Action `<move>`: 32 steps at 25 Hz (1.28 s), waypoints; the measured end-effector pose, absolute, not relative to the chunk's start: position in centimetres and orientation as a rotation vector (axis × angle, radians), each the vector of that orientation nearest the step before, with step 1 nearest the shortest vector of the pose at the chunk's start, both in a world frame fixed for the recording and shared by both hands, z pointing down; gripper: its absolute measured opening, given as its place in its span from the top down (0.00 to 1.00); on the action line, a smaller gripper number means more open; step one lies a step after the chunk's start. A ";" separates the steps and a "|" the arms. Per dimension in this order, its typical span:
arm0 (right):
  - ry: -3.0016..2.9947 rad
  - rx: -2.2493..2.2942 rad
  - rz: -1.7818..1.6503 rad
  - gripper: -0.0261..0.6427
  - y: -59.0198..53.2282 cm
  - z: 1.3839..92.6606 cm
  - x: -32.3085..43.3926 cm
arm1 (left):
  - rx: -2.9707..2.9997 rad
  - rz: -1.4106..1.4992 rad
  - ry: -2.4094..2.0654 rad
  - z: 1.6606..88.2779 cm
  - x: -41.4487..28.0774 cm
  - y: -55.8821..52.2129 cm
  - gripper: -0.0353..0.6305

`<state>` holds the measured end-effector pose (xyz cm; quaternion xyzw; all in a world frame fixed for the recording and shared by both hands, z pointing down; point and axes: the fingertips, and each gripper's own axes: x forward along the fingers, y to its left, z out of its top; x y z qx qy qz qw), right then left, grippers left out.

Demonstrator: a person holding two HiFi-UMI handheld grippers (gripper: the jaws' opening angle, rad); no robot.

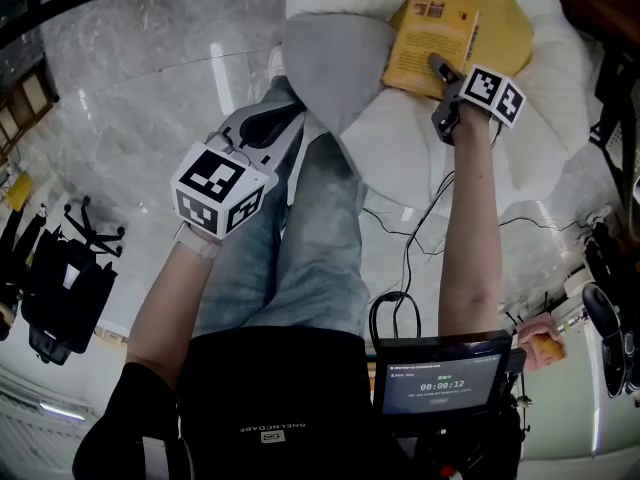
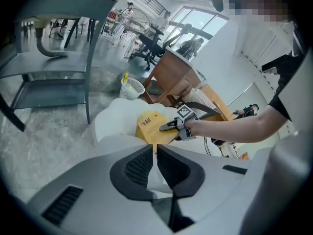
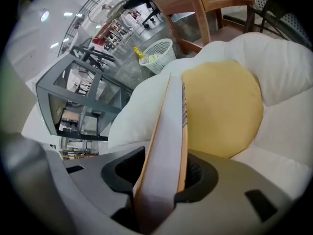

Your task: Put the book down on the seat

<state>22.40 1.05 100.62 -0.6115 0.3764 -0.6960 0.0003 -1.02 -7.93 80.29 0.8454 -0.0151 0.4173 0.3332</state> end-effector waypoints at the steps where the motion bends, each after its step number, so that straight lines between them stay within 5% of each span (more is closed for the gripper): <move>1: 1.192 -1.937 -2.191 0.69 1.2 100.7 22.5 | 2.207 1.091 -0.037 80.3 -1.0 -7.9 0.92; 14: 1.218 -2.023 -2.238 0.58 3.1 100.8 23.1 | 2.200 1.111 -0.001 80.2 -0.2 -7.6 0.92; 32: 1.129 -2.082 -2.204 0.57 7.5 98.1 24.1 | 2.232 1.124 0.079 78.5 0.6 -6.0 0.92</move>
